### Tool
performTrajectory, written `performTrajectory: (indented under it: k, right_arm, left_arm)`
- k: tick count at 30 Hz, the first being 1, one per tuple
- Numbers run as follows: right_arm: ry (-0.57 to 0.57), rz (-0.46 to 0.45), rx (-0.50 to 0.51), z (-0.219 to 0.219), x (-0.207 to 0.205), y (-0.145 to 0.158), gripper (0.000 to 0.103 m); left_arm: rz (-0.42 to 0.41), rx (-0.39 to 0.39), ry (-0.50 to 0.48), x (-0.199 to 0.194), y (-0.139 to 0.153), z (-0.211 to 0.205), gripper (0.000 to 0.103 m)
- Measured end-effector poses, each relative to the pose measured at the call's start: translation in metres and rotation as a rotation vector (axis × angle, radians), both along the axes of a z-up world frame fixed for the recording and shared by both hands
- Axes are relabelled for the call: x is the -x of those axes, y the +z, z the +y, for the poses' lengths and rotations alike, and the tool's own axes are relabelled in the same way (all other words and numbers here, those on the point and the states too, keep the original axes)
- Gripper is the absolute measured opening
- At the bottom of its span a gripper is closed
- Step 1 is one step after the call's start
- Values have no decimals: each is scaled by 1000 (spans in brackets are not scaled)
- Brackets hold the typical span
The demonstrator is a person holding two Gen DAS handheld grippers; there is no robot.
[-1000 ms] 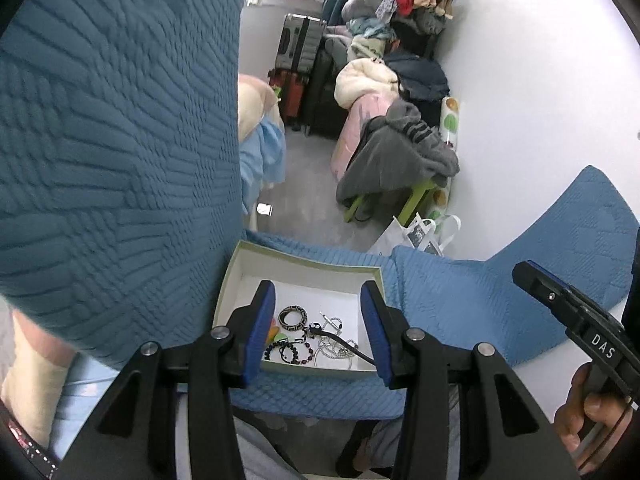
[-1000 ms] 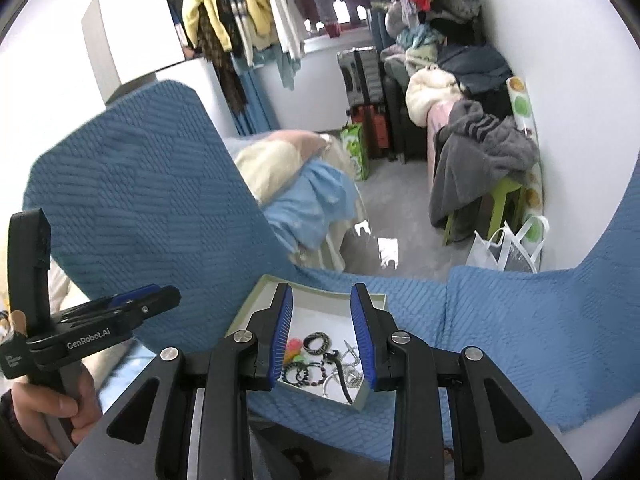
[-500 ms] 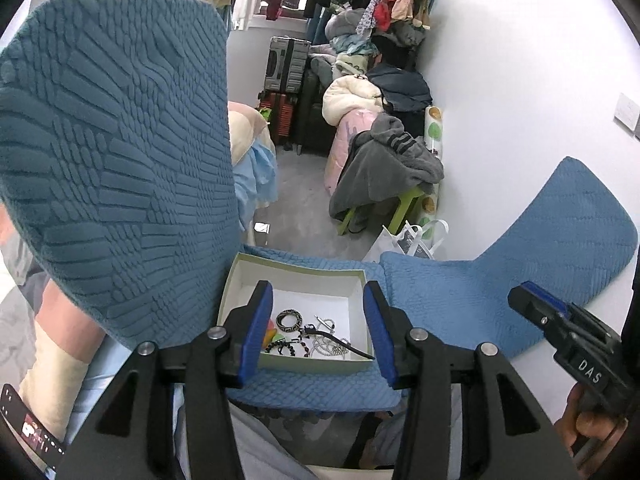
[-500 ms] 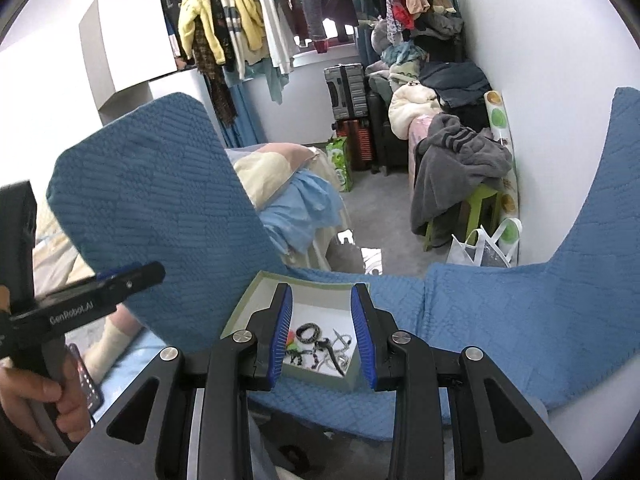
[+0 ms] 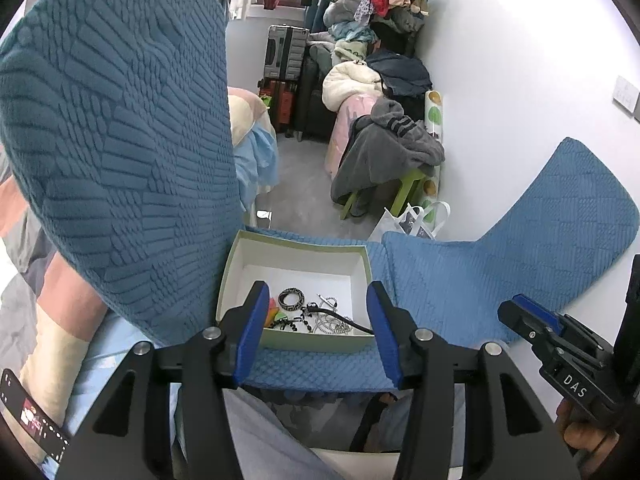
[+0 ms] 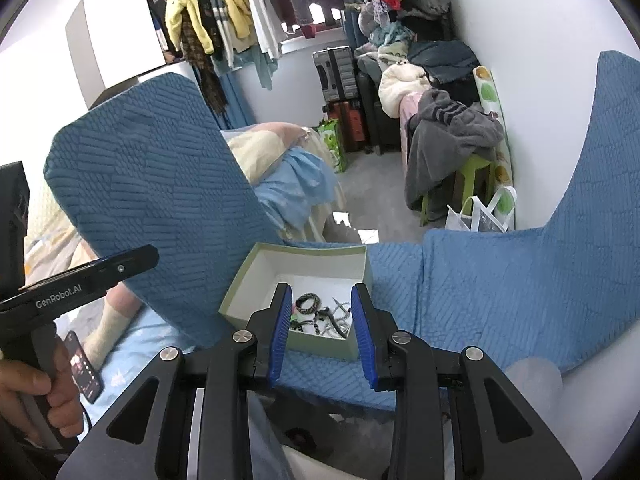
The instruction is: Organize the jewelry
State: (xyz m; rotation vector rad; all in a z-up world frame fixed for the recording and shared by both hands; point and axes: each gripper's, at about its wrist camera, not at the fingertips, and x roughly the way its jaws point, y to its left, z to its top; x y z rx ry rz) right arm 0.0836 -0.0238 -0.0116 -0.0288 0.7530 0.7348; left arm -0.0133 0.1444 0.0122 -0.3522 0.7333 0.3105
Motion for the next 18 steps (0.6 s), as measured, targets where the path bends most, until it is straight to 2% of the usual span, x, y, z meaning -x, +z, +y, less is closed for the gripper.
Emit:
performTrajectory:
  k: [12, 14, 16, 18]
  right_arm:
    - [-22, 5, 14, -2, 3, -6, 30]
    - [-26, -2, 21, -2, 4, -7, 32]
    - [-31, -5, 25, -2, 4, -7, 33]
    - [-38, -6, 31, -2, 3, -7, 35]
  left_arm:
    - [7, 20, 18, 4, -2, -1, 52]
    - [10, 22, 13, 4, -3, -2, 59]
    - [19, 13, 11, 2, -3, -3, 83]
    - [30, -7, 13, 0, -3, -5, 86]
